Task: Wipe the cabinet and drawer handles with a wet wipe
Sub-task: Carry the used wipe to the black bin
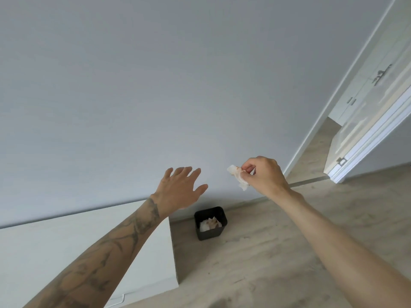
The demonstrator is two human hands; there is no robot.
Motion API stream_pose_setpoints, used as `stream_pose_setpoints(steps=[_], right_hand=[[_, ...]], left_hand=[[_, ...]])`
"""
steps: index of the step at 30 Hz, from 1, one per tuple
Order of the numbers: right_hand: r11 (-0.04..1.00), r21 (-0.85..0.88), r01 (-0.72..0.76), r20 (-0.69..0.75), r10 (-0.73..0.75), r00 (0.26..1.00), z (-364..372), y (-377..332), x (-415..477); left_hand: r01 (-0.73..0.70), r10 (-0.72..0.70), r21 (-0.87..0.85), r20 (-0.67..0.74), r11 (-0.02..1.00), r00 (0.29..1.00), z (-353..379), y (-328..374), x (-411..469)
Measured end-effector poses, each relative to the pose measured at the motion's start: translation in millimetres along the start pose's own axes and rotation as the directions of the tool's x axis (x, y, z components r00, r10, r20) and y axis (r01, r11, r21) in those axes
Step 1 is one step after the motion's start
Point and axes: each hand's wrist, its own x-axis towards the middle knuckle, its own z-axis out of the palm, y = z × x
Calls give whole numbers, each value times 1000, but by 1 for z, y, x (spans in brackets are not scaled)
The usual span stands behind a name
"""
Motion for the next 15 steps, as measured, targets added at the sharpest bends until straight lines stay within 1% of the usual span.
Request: stream_pose_setpoints(steps=[7, 11, 15], right_hand=[[1000, 7, -9, 157, 7, 988, 86, 77, 99], [998, -18, -58, 263, 60, 963, 151, 128, 132], [996, -51, -72, 327, 85, 941, 231, 186, 160]], left_hand=[[119, -119, 0, 24, 993, 993, 84, -17, 104], [154, -154, 3, 84, 988, 985, 144, -27, 146], [220, -213, -58, 113, 974, 970, 221, -32, 180]])
